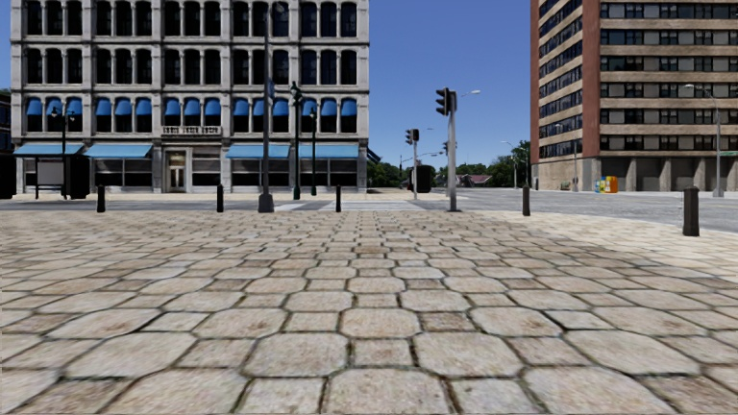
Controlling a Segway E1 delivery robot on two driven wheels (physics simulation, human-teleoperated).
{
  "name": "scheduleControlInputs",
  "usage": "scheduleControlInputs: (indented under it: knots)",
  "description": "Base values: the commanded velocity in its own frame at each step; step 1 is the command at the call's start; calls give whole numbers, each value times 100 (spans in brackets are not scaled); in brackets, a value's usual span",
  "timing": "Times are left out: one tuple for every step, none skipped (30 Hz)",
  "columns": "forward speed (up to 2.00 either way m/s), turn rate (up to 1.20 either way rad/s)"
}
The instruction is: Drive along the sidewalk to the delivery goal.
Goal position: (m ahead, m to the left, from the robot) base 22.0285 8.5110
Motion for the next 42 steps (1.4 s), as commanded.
scheduleControlInputs:
  knots:
    - [200, 0]
    - [200, 0]
    - [200, 0]
    - [200, 0]
    - [200, 0]
    - [200, 0]
    - [200, 0]
    - [200, 0]
    - [200, 0]
    - [200, 0]
    - [200, 0]
    - [200, 0]
    - [200, 0]
    - [200, 0]
    - [200, 0]
    - [200, 0]
    - [200, 0]
    - [200, 0]
    - [200, 0]
    - [200, 0]
    - [200, 0]
    - [200, 0]
    - [200, 0]
    - [200, 0]
    - [200, 0]
    - [200, 0]
    - [200, 0]
    - [200, 0]
    - [200, 0]
    - [200, 0]
    - [200, 0]
    - [200, 0]
    - [200, 0]
    - [200, 0]
    - [200, 0]
    - [200, 0]
    - [200, 0]
    - [200, 0]
    - [200, 0]
    - [200, 0]
    - [200, 0]
    - [200, 0]
